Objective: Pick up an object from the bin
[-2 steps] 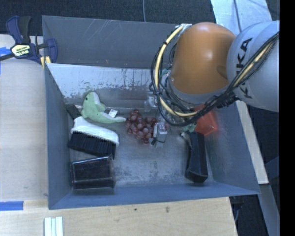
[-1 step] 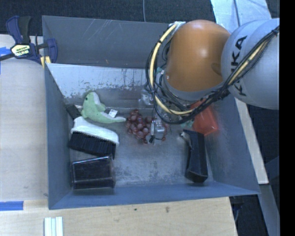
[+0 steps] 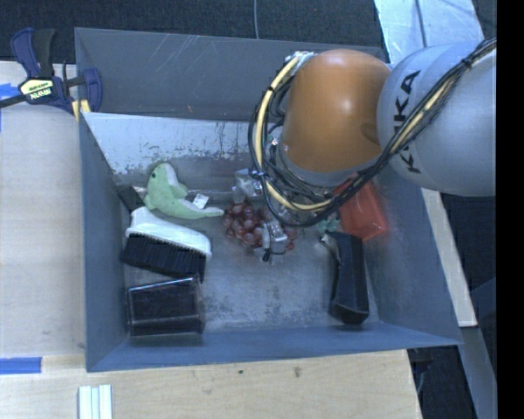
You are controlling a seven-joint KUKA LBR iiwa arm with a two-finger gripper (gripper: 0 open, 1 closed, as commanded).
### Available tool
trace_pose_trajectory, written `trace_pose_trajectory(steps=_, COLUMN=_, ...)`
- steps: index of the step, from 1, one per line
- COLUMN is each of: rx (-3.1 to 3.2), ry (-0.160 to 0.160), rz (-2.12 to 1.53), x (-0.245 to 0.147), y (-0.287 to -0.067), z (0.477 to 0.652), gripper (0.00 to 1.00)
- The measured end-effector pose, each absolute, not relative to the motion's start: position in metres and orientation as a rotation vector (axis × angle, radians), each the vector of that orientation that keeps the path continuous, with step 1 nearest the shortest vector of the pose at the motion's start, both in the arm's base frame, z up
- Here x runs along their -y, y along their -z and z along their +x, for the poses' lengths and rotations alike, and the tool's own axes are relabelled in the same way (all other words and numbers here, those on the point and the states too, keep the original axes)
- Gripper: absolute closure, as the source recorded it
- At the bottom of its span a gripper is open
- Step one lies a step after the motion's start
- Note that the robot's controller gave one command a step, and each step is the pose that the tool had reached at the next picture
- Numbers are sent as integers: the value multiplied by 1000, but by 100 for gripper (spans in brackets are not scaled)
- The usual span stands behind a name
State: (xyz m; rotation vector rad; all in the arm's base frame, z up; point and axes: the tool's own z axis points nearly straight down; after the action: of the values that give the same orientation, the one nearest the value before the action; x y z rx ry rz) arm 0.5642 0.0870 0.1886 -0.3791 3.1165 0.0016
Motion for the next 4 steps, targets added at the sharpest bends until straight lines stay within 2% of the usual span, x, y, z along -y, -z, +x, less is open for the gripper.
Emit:
trace_pose_trajectory(steps=1, rx=-3128, ry=-2, rz=-107, x=-72, y=-143, z=584, gripper=0)
trace_pose_trajectory(steps=2, rx=-3143, ry=0, rz=-2, x=-62, y=-107, z=589, gripper=0)
trace_pose_trajectory(steps=3, rx=-3120, ry=-10, rz=-29, x=-53, y=-77, z=617, gripper=100)
trace_pose_trajectory(steps=4, rx=-3120, ry=-9, rz=-30, x=-53, y=-77, z=617, gripper=100)
